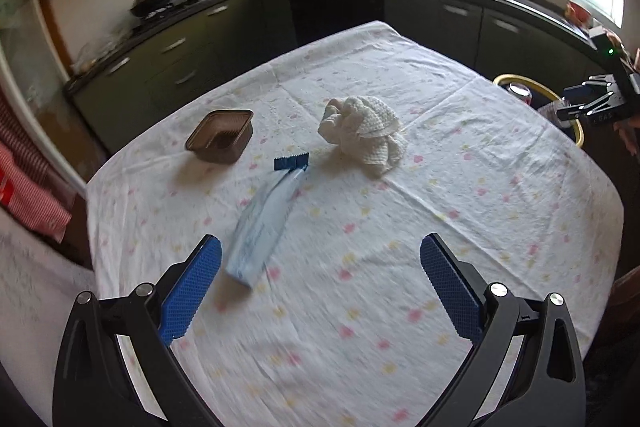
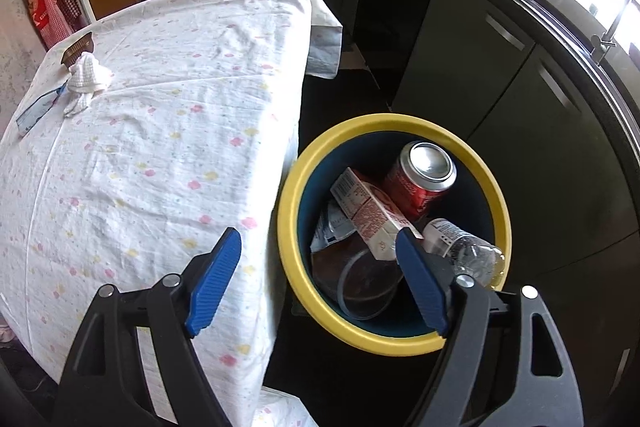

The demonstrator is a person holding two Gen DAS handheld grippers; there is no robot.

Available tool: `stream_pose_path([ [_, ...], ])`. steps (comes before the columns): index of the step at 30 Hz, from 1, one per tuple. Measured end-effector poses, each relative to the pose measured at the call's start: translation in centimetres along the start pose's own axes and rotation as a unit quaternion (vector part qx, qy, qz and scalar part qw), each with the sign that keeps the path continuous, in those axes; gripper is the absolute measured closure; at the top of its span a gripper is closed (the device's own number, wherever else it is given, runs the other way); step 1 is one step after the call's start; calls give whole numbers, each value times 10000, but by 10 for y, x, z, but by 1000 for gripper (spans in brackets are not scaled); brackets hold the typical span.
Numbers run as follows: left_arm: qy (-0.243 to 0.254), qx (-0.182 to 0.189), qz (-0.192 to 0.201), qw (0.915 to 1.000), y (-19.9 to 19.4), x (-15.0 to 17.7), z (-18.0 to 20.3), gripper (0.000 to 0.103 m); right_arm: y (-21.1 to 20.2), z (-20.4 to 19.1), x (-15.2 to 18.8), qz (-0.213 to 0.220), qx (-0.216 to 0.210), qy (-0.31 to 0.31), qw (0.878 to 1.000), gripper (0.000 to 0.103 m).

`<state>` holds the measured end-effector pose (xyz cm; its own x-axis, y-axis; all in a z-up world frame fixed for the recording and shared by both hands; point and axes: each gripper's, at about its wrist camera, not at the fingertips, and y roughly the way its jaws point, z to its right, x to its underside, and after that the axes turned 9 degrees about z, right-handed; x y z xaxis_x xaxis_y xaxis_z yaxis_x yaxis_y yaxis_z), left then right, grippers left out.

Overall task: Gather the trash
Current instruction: 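Move the left tool toward the blue tube on the table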

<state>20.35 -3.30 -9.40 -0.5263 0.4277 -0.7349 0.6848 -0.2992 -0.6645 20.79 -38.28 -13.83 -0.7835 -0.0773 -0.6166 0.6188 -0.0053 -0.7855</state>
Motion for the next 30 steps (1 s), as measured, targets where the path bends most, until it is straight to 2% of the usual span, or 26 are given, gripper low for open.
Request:
stream_pose_path([
  [6,-34,309,-230,9993,42,-13,-28,5,4,-5,-3,-17,-41,10,10000,28],
  [13,19,363,-451,9983,80,-17,-44,6,18,-14,-1,-180,-110,-36,9998,28],
  [18,27,392,-559,9977,94,-18,-48,14,22,-19,-1,-215,-139,-56,9997,28],
  [30,-99,604,-739,9954,99,-10,-43,43,16,-22,3,-220,-233,-54,9995,28],
])
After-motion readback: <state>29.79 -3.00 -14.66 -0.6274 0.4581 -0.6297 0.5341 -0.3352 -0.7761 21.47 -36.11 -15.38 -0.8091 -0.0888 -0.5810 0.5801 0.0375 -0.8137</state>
